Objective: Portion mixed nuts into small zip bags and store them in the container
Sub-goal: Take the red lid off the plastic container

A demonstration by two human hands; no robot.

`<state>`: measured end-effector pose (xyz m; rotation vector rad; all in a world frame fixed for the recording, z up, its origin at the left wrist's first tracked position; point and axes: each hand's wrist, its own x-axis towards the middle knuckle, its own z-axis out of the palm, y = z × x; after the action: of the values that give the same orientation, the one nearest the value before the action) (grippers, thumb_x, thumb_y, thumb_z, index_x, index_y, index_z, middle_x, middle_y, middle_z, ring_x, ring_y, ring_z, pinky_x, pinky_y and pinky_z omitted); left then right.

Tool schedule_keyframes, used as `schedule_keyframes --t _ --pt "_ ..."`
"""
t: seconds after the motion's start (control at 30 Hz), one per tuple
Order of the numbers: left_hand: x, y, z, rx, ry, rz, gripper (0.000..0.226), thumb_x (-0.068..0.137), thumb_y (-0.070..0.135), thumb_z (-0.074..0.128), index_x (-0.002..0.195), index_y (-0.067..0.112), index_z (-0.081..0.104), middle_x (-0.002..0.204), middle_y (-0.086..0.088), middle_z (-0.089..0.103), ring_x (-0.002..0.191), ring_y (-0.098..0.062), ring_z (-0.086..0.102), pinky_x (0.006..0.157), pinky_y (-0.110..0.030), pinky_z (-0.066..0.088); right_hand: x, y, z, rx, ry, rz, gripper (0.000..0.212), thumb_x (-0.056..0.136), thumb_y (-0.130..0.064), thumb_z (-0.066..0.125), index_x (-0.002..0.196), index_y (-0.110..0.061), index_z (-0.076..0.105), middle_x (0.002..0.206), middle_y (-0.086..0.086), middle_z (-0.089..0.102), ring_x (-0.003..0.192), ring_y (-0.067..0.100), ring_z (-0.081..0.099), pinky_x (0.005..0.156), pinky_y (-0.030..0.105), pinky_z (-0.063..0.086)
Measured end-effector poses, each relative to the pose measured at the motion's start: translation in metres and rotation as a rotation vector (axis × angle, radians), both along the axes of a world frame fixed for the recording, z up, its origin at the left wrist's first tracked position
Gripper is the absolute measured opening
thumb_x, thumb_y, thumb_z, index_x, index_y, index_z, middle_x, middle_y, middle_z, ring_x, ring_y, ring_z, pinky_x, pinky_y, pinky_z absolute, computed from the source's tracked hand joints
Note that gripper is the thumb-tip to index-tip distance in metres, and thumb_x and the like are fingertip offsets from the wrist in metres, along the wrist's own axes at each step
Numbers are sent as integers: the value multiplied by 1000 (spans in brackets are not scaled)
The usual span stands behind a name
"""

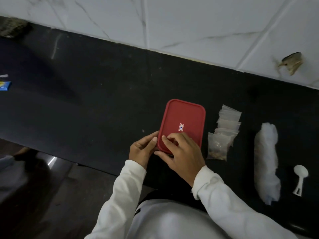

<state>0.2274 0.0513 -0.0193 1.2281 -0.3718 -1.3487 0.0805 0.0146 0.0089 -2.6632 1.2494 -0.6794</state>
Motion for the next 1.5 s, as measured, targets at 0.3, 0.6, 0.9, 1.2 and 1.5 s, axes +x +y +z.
schedule_keyframes --t 0.3,0.6,0.9,1.2,1.5 --pt "-3 5 -16 -123 129 6 41 81 17 70 119 1 67 124 -24 64 115 -32 63 91 -31 53 9 -7 -13 -337 21 143 27 90 -27 63 89 -3 75 71 6 64 61 19 60 47 30 51" --pt "-18 12 -25 -158 -173 64 38 86 26 65 120 9 68 128 -17 61 121 -24 60 99 -31 47 4 -18 -8 -280 -80 233 24 91 -24 66 84 -3 75 73 7 66 62 19 62 57 31 55" --pt "-28 1 -20 -346 -842 -64 68 101 50 34 144 -2 40 153 -14 37 144 -24 34 116 -39 33 0 -16 1 -206 -162 199 21 89 -23 69 88 -2 76 77 6 68 66 18 63 63 30 55" --pt "-38 -8 -16 -224 -1351 -204 53 100 19 27 151 7 32 161 -4 24 150 -16 16 110 -46 41 -21 -18 38 -144 -267 59 20 89 -23 70 92 -4 77 87 6 73 76 15 67 78 21 53" --pt "-49 -17 2 -105 -1454 -370 65 87 17 16 150 2 24 158 -7 19 146 -24 15 108 -45 44 -43 -52 99 -144 -407 -126 16 93 -16 65 90 -2 72 82 7 70 71 11 62 70 12 47"
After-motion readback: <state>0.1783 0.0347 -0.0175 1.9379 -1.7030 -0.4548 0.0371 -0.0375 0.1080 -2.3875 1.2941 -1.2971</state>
